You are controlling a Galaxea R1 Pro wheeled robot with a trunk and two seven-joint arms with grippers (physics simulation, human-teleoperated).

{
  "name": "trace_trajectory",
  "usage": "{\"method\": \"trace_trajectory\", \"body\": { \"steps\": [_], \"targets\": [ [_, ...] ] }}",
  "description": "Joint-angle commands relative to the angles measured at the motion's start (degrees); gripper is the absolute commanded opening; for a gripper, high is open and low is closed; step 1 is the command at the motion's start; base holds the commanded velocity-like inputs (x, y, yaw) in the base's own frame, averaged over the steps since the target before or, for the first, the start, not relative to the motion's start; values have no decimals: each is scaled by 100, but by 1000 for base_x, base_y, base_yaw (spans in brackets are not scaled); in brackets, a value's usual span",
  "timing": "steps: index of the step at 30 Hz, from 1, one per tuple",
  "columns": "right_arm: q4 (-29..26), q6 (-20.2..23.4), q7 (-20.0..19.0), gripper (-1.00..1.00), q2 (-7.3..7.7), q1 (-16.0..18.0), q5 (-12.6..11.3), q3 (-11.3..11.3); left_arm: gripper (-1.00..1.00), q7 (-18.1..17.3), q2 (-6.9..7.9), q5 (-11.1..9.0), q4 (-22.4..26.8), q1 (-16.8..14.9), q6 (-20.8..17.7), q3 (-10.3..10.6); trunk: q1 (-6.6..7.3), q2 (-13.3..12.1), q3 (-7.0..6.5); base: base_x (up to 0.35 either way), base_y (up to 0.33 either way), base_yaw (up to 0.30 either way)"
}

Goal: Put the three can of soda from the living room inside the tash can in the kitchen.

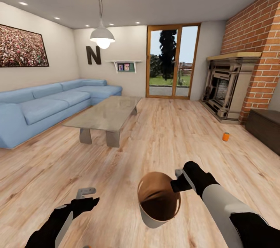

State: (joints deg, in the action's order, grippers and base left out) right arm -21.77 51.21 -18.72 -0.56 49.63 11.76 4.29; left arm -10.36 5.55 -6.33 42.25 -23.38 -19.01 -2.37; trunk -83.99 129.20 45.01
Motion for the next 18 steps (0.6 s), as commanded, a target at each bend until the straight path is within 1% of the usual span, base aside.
{"method": "trace_trajectory", "body": {
  "steps": [1,5,7,11,18],
  "targets": [
    [-3,20,-26,-100,-2,3,-147,-25,100,0,0,0,0,0,1,0,0,0,-1,3,-132,-29],
    [-3,20,-26,-100,-15,3,-147,-25,100,-19,-1,0,-2,0,-4,0,0,0,-3,1,-56,-14],
    [-3,20,-26,-100,-12,3,-147,-27,100,-61,-1,-2,-8,0,-7,0,0,0,-3,0,132,-69],
    [-3,20,-26,-100,-4,3,-147,-32,100,-96,-1,1,-7,0,-11,7,0,0,-3,0,244,-174],
    [-3,20,-26,-100,-6,3,-147,-34,100,-106,-3,40,-16,0,-23,18,0,0,-3,-1,311,-242]
  ]
}}
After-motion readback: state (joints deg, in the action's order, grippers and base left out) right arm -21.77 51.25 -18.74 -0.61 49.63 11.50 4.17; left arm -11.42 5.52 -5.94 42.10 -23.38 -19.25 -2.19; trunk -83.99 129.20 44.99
